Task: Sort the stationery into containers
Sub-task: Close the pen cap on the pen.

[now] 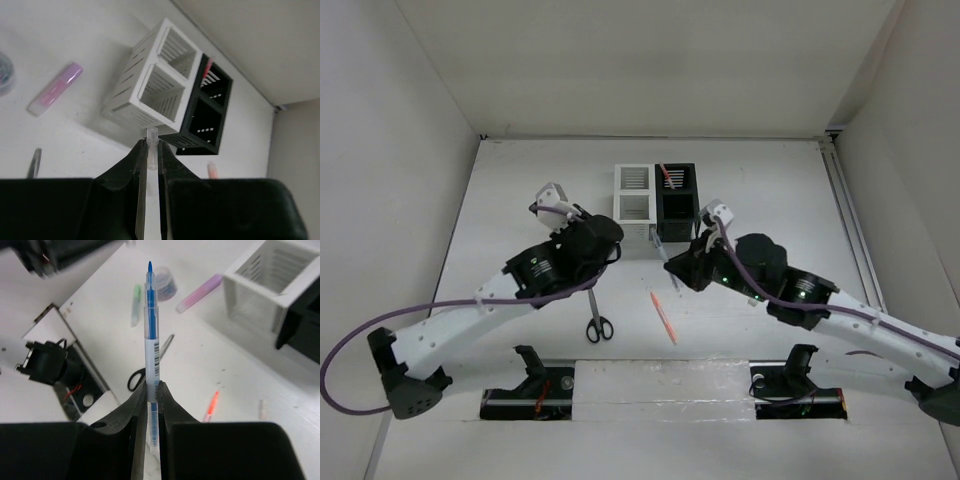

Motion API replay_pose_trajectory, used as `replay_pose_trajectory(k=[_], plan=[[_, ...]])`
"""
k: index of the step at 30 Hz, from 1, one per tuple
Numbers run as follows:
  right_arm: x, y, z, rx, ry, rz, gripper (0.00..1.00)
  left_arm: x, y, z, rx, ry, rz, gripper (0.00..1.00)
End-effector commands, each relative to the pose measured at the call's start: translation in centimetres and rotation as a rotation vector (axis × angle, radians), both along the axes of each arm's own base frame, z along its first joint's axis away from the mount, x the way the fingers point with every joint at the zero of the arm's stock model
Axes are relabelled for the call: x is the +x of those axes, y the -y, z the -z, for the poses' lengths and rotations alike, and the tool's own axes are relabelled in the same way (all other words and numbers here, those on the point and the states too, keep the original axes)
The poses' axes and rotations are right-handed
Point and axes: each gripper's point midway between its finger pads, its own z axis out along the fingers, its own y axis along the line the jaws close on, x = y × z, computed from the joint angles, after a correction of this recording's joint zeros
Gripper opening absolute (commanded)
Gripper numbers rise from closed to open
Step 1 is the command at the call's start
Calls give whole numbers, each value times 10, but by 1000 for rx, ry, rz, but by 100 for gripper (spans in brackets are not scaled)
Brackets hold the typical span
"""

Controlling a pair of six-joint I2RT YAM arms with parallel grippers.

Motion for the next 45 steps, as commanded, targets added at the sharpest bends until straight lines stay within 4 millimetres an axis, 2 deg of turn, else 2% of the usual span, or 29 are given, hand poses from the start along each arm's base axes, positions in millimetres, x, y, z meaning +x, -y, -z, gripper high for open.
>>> replay_pose_trajectory(k=[1, 2, 3, 4, 5, 7, 9, 12, 13, 15, 16, 20, 24, 27, 34, 35, 45], plan=[[-19, -39, -17, 139, -9, -180, 0, 0, -12, -55, -11, 215, 73, 0], [-20, -44, -10, 138, -25, -198, 0, -8, -19, -72, -92, 294, 92, 0], [-23, -49, -12, 156, -35, -220, 0, -13, -20, -79, -111, 330, 136, 0], [-32, -54, -23, 194, -14, -272, 0, -18, -25, -84, -106, 364, 156, 0], [-34, -59, -21, 203, -22, -290, 0, -29, -37, -98, -154, 416, 170, 0], [-40, -65, -33, 262, -3, -339, 0, -36, -41, -101, -189, 454, 193, 0], [-45, -77, -27, 267, -18, -385, 0, -43, -46, -106, -224, 487, 214, 0], [-54, -90, -39, 322, -2, -462, 0, -49, -40, -107, -232, 494, 270, 0], [-53, -95, -33, 316, -9, -472, 0, -50, -38, -107, -234, 494, 285, 0], [-56, -103, -39, 337, 9, -496, 0, -51, -30, -102, -226, 495, 322, 0], [-54, -107, -34, 335, 6, -496, 0, -52, -27, -101, -233, 509, 337, 0], [-62, -117, -41, 384, 20, -558, 0, -58, -20, -103, -237, 544, 398, 0], [-62, -118, -48, 399, 33, -546, 0, -59, -16, -104, -236, 556, 421, 0], [-47, -118, -44, 373, 38, -468, 0, -58, -14, -101, -229, 548, 422, 0], [-31, -112, -40, 336, 64, -373, 0, -56, -14, -97, -221, 541, 414, 0], [-31, -112, -36, 320, 67, -373, 0, -55, -15, -93, -214, 534, 407, 0], [-25, -109, -46, 322, 94, -339, 0, -54, -19, -88, -220, 532, 385, 0]])
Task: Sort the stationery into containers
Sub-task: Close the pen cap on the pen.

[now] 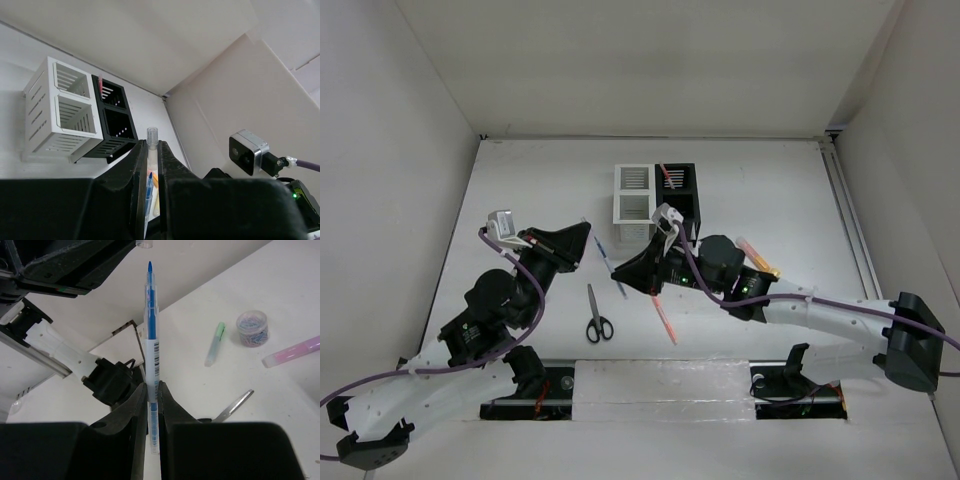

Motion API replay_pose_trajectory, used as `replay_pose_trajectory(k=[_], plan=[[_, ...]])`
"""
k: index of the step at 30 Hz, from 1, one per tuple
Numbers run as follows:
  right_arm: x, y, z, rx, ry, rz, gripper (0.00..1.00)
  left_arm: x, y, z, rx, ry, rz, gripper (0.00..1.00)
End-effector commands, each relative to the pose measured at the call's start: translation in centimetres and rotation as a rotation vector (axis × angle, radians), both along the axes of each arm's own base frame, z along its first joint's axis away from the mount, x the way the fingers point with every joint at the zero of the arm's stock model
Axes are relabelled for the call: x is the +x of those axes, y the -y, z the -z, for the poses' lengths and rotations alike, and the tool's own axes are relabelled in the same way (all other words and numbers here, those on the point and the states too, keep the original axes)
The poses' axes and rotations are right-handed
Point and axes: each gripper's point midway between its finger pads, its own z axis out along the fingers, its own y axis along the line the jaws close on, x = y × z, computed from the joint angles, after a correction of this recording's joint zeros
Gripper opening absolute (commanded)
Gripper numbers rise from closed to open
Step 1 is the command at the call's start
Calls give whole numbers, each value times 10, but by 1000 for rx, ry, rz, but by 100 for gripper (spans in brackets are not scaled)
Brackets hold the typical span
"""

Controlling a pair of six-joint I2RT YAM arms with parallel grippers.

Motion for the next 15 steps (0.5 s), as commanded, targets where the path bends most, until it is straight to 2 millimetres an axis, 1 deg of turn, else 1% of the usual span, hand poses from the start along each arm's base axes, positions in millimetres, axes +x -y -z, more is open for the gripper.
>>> replay_pose_trajectory(k=[1, 2, 4, 5, 10, 11, 12, 15], plan=[[4, 1, -37, 67, 62, 33, 0, 0, -3, -10, -37, 29, -9, 0], [4, 1, -42, 77, 66, 33, 0, 1, -1, -8, -29, 24, -9, 0], [4, 1, -40, 66, 73, 33, 0, 1, -1, -8, -29, 24, -9, 0], [4, 1, -42, 66, 73, 33, 0, 1, -1, -8, -29, 24, -9, 0], [5, 1, -42, 63, 81, 34, 0, 1, -1, -8, -29, 24, -9, 0], [5, 1, -42, 63, 81, 34, 0, 2, 1, -6, -21, 19, -9, 0], [5, 1, -47, 71, 86, 34, 0, 3, -1, -6, -33, 14, -18, 0], [3, 0, -47, 71, 86, 25, 0, 4, -1, -2, -34, 4, -27, 0]])
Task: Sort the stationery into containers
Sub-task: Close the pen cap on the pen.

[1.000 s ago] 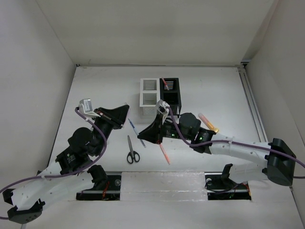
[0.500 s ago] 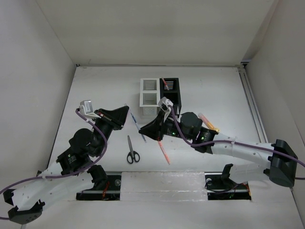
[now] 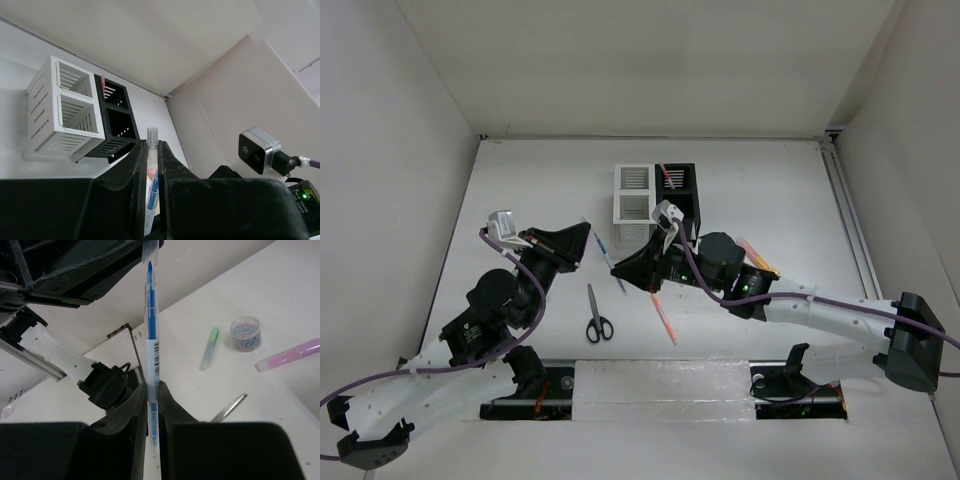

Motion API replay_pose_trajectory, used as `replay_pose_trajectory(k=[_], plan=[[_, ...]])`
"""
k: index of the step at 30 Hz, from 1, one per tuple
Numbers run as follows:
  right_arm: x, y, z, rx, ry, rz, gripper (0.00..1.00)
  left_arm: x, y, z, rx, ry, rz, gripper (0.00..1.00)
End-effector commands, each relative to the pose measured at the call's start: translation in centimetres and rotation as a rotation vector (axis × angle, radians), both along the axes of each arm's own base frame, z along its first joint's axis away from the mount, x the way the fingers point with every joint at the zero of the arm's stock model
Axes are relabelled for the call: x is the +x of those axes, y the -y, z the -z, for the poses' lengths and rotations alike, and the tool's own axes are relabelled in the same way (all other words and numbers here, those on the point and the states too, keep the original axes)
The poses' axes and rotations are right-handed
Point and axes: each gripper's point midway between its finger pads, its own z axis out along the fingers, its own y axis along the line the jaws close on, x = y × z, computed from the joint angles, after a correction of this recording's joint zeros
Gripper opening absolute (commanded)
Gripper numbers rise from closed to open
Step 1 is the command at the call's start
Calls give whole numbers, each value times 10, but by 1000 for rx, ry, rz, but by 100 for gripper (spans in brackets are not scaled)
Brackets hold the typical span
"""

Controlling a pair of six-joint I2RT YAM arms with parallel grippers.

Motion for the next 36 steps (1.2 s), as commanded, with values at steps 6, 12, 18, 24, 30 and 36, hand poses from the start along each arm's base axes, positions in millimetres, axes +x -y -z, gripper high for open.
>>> replay_pose_trajectory(k=[6, 12, 18, 24, 30, 36], plan=[[-3, -4, -33, 64, 54, -14, 0, 4, -1, -3, -41, 5, -26, 0], [-3, -6, -33, 63, 54, -23, 0, 5, -5, 0, -56, -8, -45, 0], [-4, -8, -29, 55, 50, -34, 0, 4, -9, -2, -74, -7, -57, 0], [-3, -12, -22, 41, 32, -34, 0, 3, -11, -7, -100, -1, -55, 0], [-4, -12, -22, 41, 32, -44, 0, 3, -11, -6, -91, 2, -56, 0], [-4, -12, -22, 41, 32, -44, 0, 3, -8, -7, -90, 3, -47, 0]])
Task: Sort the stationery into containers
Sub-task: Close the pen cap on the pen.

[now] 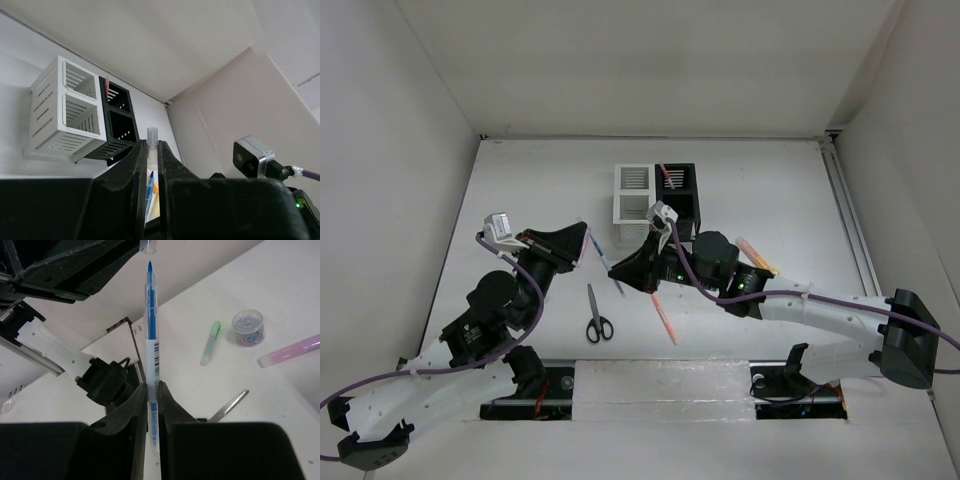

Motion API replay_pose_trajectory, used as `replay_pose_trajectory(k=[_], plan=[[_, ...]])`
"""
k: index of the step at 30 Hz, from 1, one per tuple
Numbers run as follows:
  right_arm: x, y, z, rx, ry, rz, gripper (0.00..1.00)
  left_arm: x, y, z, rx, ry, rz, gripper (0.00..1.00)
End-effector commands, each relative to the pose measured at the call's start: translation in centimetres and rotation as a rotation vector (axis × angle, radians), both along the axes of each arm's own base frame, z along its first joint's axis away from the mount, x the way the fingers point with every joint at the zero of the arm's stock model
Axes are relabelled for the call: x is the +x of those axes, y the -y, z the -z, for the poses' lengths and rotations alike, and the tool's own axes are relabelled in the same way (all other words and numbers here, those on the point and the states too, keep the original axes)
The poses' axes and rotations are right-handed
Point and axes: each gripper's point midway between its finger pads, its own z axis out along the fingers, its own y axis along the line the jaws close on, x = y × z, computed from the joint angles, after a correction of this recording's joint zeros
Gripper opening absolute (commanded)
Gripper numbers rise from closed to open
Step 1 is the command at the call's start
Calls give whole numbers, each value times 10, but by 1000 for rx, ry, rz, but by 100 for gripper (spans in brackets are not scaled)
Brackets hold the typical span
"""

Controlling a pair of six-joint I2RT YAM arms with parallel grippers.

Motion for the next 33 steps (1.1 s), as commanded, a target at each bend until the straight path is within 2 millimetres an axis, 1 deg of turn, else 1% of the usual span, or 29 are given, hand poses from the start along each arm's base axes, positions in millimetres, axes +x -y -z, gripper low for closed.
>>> replay_pose_trajectory(k=[1, 2, 3, 4, 5, 6, 7, 10, 11, 12, 15, 17, 18, 20, 21, 22, 24, 25, 27, 29, 31, 32, 33], plan=[[-4, -6, -34, 76, 48, -27, 0, 1, 1, -7, -35, 23, -1, 0], [-4, -8, -31, 68, 43, -27, 0, 1, 1, -7, -35, 23, -1, 0], [-4, -8, -31, 68, 43, -27, 0, 0, 3, -9, -42, 29, 9, 0], [-4, -8, -31, 68, 43, -27, 0, 1, 3, -5, -26, 27, 8, 0], [-3, -8, -35, 76, 48, -27, 0, 2, 5, -2, -18, 22, 8, 0], [-2, -10, -31, 68, 43, -27, 0, 2, 5, -2, -18, 22, 8, 0], [-2, -10, -31, 68, 43, -27, 0, 1, 7, -5, -26, 29, 17, 0], [-2, -10, -31, 68, 43, -27, 0, 2, 8, -3, -10, 27, 17, 0], [-1, -10, -31, 68, 43, -18, 0, 4, 11, 4, 6, 16, 17, 0], [-1, -10, -36, 76, 47, -17, 0, 3, 12, 4, 6, 18, 27, 0], [1, -10, -36, 76, 47, -8, 0, 3, 15, 6, 8, 18, 38, 0], [4, -9, -36, 76, 47, 10, 0, 1, 18, 4, 2, 25, 58, 0], [3, -8, -40, 84, 51, 10, 0, 1, 18, 4, 15, 30, 56, 0], [4, -5, -41, 80, 59, 20, 0, 0, 19, 8, 38, 28, 64, 0], [5, -3, -45, 90, 64, 29, 0, -1, 17, 7, 37, 29, 64, 0], [5, -3, -45, 90, 64, 29, 0, 0, 17, 13, 56, 27, 64, 0], [8, 0, -43, 72, 66, 55, 0, -3, 18, 16, 62, 25, 77, 0], [7, 2, -46, 80, 70, 55, 0, -3, 17, 20, 63, 24, 78, 0], [9, 3, -41, 58, 69, 66, 0, -5, 21, 22, 75, 31, 104, 0], [9, 5, -47, 62, 81, 66, 0, -6, 24, 27, 93, 31, 118, 0], [9, 5, -48, 59, 80, 66, 0, -7, 26, 27, 110, 40, 134, 0], [14, 7, -48, 58, 80, 84, 0, -7, 27, 32, 114, 37, 134, 0], [14, 7, -46, 50, 76, 84, 0, -7, 29, 35, 117, 36, 143, 0]])
